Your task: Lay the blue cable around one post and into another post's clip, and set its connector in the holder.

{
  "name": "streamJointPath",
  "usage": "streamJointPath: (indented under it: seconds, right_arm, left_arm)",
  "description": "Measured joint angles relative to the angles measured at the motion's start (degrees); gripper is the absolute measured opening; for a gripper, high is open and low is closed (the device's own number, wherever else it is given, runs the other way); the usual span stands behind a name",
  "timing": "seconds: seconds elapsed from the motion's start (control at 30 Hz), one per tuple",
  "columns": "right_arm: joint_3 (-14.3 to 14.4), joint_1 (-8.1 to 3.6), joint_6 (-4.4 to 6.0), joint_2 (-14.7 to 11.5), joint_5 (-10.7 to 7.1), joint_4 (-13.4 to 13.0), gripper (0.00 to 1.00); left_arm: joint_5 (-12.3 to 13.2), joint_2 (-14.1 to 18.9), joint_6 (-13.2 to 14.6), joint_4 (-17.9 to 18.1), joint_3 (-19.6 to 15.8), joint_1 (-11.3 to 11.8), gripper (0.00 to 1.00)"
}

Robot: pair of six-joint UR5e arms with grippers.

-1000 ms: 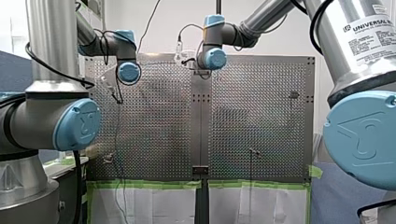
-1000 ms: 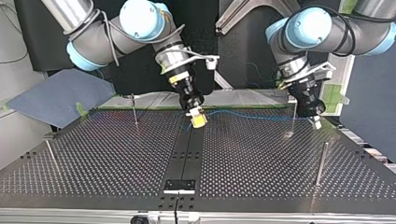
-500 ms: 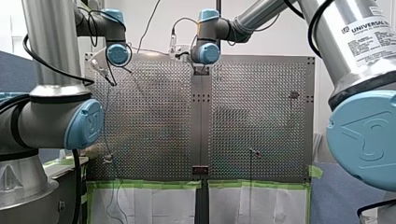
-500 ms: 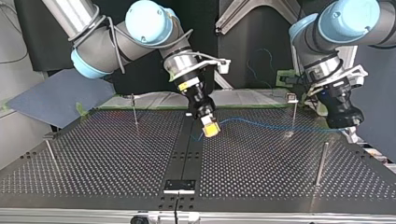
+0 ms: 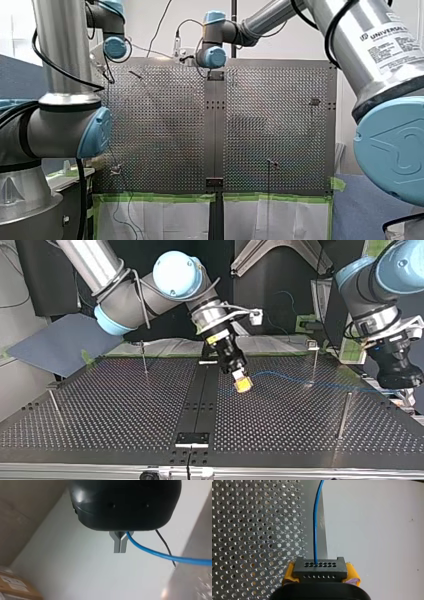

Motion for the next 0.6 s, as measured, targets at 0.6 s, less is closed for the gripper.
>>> streamJointPath:
  seconds: [0.6]
  right_arm:
    - [-8.7, -0.46, 0.34, 4.4, 0.12, 3.3, 0.0]
  left_arm:
    - [8.6, -6.7, -2.1, 3.3, 4.1, 8.6, 0.01]
